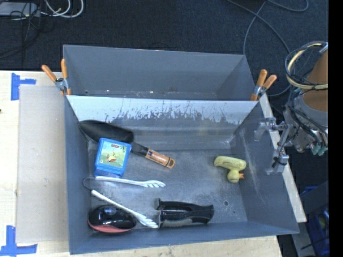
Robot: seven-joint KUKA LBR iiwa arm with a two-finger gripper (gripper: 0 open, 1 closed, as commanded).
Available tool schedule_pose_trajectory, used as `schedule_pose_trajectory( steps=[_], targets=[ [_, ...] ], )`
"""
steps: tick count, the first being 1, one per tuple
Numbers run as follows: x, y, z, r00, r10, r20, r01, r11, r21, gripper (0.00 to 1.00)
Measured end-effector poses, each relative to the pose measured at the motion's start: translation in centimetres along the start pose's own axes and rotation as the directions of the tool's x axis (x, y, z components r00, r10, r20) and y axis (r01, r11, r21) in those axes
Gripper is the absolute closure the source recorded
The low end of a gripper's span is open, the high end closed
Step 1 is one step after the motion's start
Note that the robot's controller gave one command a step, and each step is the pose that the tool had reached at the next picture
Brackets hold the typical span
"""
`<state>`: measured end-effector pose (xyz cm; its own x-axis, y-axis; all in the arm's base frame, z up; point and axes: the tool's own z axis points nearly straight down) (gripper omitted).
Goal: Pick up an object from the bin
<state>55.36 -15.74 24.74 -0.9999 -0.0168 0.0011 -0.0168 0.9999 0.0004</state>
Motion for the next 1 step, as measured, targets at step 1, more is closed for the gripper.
schedule_pose_trajectory(
  steps=[1],
  targets=[
    [0.0,0.0,0.0,1.0,0.0,0.0,0.0,1.0,0.0,0.0]
  ],
)
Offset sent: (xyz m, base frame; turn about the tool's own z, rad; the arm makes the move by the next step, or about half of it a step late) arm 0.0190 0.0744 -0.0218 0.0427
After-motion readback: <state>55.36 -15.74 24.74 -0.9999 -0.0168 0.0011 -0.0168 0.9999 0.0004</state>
